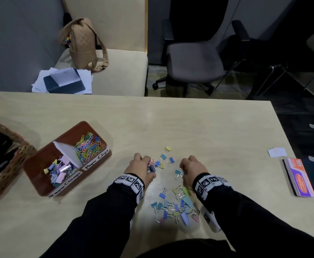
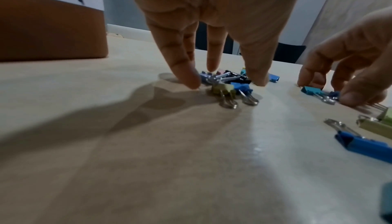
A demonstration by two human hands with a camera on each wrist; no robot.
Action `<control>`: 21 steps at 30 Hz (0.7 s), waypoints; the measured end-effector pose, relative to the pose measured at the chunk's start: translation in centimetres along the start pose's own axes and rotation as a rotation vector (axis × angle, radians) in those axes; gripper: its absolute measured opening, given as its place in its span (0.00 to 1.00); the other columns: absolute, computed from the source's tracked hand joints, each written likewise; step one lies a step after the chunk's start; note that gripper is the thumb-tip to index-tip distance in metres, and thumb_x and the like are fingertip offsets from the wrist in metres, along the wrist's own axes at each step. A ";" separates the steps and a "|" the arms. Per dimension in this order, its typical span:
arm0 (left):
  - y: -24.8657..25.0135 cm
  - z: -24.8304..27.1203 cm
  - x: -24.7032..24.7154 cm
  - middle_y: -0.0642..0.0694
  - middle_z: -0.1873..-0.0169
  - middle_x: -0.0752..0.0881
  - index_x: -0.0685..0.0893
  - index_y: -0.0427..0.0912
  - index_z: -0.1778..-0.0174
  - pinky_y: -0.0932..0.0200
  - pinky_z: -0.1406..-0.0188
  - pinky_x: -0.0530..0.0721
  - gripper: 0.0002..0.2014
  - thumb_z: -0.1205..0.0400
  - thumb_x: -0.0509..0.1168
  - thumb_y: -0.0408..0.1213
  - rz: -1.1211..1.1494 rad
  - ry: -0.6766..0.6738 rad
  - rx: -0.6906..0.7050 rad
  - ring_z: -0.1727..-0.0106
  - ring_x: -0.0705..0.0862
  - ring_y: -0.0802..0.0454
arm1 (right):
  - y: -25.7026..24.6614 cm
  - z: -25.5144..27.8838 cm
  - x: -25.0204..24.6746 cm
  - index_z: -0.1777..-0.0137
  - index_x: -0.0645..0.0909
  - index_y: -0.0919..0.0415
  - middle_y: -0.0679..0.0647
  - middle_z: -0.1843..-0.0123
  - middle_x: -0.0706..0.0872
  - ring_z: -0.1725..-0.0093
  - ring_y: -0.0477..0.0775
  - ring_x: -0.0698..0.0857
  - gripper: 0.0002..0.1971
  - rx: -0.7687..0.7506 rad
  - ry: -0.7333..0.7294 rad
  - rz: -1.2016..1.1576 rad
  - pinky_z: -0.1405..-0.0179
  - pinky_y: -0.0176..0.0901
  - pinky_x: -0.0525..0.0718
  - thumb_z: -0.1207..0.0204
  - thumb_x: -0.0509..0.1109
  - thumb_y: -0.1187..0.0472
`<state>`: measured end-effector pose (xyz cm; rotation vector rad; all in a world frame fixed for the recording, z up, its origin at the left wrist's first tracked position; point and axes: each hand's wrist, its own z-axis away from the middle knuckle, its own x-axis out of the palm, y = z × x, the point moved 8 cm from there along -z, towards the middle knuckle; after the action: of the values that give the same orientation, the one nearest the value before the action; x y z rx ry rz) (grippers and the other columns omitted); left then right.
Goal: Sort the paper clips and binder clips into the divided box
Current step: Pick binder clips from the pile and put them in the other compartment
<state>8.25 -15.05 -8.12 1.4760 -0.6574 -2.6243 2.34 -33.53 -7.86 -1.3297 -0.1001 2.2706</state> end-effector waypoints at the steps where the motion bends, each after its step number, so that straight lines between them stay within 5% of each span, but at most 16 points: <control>1: 0.1 -0.1 0.1 0.46 0.41 0.70 0.75 0.50 0.34 0.55 0.47 0.82 0.24 0.25 0.71 0.47 -0.003 -0.002 0.002 0.44 0.79 0.47 | -0.2 -0.1 0.1 0.45 0.78 0.58 0.54 0.44 0.75 0.52 0.57 0.81 0.15 -0.021 0.006 0.001 0.49 0.43 0.83 0.29 0.66 0.72; 7: 0.6 -0.9 0.6 0.44 0.48 0.73 0.77 0.45 0.47 0.53 0.54 0.84 0.09 0.23 0.63 0.35 0.019 0.003 -0.002 0.57 0.82 0.44 | -1.1 -0.5 0.4 0.49 0.77 0.54 0.52 0.46 0.77 0.52 0.57 0.82 0.12 -0.096 -0.025 0.029 0.53 0.43 0.83 0.28 0.64 0.70; 12: 0.4 -1.4 0.8 0.46 0.53 0.74 0.76 0.44 0.54 0.52 0.53 0.84 0.05 0.23 0.63 0.34 0.097 0.001 -0.001 0.59 0.82 0.45 | -2.0 -0.8 0.7 0.32 0.71 0.49 0.51 0.41 0.76 0.44 0.56 0.81 0.26 -0.135 -0.045 0.027 0.48 0.46 0.83 0.29 0.66 0.69; 18: -1.3 -1.7 0.7 0.46 0.59 0.86 0.76 0.45 0.65 0.56 0.55 0.85 0.06 0.26 0.66 0.32 0.316 -0.008 -0.065 0.57 0.86 0.49 | -2.8 -1.3 1.2 0.38 0.77 0.55 0.52 0.40 0.75 0.48 0.57 0.82 0.20 -0.185 -0.049 0.050 0.49 0.45 0.83 0.28 0.65 0.72; 21: -2.7 -1.1 0.4 0.41 0.60 0.89 0.75 0.44 0.64 0.64 0.67 0.82 0.07 0.24 0.66 0.31 0.472 0.043 -0.153 0.61 0.87 0.47 | -3.0 -1.6 1.1 0.43 0.77 0.55 0.50 0.42 0.74 0.50 0.56 0.82 0.19 -0.186 -0.067 0.064 0.51 0.44 0.84 0.30 0.67 0.74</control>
<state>9.37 -13.10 -10.03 1.1593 -0.6829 -2.2221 4.37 -30.67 -8.64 -1.3665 -0.3029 2.4090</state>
